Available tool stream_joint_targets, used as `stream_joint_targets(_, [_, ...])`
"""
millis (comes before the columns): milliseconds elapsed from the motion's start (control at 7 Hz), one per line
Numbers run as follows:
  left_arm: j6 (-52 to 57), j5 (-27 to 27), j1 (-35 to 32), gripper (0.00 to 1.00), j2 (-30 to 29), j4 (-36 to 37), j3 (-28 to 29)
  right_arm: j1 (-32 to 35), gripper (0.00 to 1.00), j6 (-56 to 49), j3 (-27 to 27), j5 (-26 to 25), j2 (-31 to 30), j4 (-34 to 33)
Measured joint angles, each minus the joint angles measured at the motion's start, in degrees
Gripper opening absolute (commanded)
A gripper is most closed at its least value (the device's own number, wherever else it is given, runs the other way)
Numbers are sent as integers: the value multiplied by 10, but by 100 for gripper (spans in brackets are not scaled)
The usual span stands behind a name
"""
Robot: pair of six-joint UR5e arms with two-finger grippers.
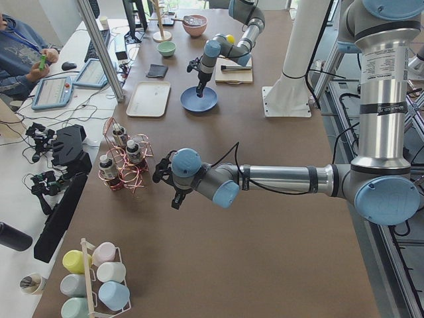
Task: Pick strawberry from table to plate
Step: 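Carry the strawberry with the right gripper over the blue plate, then lower the strawberry onto the blue plate and open the right gripper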
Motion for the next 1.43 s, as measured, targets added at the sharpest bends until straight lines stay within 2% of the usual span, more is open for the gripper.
stream_joint_targets(429, [1, -1, -1, 99, 4, -1, -2, -7, 0, -4, -12, -12, 0, 1])
stream_joint_targets(571, [1, -1, 0, 99, 5, -1, -2, -8, 40, -6, -14, -14, 0, 2])
stream_joint_targets(714, [1, -1, 0, 99, 5, -2, -2, -8, 99, -7, -14, -16, 0, 3])
stream_joint_targets(1429, [1, -1, -5, 99, 4, -2, -2, 4, 100, -28, -9, -27, 0, 3])
